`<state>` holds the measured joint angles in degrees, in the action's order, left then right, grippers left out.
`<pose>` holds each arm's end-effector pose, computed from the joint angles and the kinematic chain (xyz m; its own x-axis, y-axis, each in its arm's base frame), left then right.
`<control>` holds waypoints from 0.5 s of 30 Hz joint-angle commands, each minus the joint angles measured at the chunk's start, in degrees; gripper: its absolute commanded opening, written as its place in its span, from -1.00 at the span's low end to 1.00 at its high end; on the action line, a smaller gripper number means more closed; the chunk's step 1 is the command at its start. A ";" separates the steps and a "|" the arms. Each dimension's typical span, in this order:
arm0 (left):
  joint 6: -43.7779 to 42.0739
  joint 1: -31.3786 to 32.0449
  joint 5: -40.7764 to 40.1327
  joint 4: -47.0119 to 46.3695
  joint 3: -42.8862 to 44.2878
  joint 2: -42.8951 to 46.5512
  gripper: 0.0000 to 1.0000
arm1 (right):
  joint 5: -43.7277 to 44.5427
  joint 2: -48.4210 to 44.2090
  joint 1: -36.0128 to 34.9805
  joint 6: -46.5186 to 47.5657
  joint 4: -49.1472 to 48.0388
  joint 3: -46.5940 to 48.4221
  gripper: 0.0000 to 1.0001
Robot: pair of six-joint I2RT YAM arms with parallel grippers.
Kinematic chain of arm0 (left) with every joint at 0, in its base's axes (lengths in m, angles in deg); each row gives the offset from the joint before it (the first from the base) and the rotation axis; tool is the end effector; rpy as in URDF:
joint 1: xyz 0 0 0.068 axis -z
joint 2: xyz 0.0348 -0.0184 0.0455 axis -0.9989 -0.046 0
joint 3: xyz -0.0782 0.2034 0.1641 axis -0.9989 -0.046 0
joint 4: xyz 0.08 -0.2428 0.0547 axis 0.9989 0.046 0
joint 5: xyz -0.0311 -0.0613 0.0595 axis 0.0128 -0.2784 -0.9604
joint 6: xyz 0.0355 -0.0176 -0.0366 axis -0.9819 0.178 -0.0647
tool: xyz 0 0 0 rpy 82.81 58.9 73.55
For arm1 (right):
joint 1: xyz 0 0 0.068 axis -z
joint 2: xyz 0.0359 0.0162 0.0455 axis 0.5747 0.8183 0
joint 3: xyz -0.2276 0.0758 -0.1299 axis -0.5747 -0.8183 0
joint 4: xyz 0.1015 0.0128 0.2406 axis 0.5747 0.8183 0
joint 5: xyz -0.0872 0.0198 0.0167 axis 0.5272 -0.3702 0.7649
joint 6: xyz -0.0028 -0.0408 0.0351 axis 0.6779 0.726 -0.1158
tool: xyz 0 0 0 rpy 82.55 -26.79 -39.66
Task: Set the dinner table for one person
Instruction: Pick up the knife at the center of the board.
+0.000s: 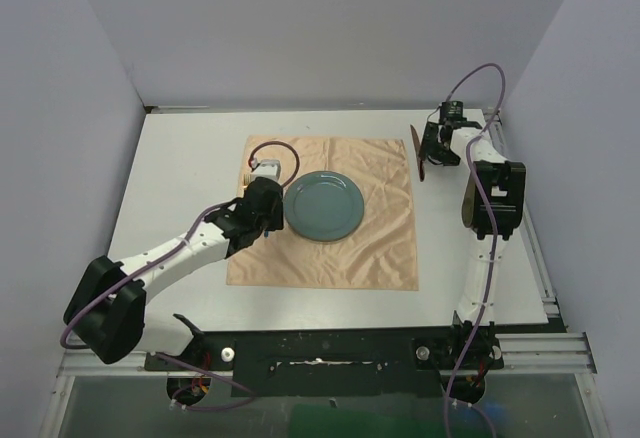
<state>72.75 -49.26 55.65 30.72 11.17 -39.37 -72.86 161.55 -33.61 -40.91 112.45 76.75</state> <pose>0.2328 -0.1664 0.2306 -0.6423 -0.0183 -0.7662 0.0976 0.9896 -0.1054 0.5022 -0.0171 0.1638 -0.7757 0.3193 -0.5443 0.3388 0.9384 0.0677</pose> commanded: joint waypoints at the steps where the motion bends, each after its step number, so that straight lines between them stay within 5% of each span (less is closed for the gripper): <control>1: 1.08 1.52 -1.94 -3.23 2.06 0.08 -0.38 | -2.13 -7.01 -1.68 -0.74 -1.82 -0.67 0.21; 15: 1.22 2.94 -7.06 -2.90 -0.53 8.07 -0.38 | -1.34 -6.47 -4.67 -0.55 -1.86 -0.29 0.19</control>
<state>74.06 -46.55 51.43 30.11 10.65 -34.98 -74.76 155.67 -37.82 -41.40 111.91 75.65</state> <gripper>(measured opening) 0.311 0.603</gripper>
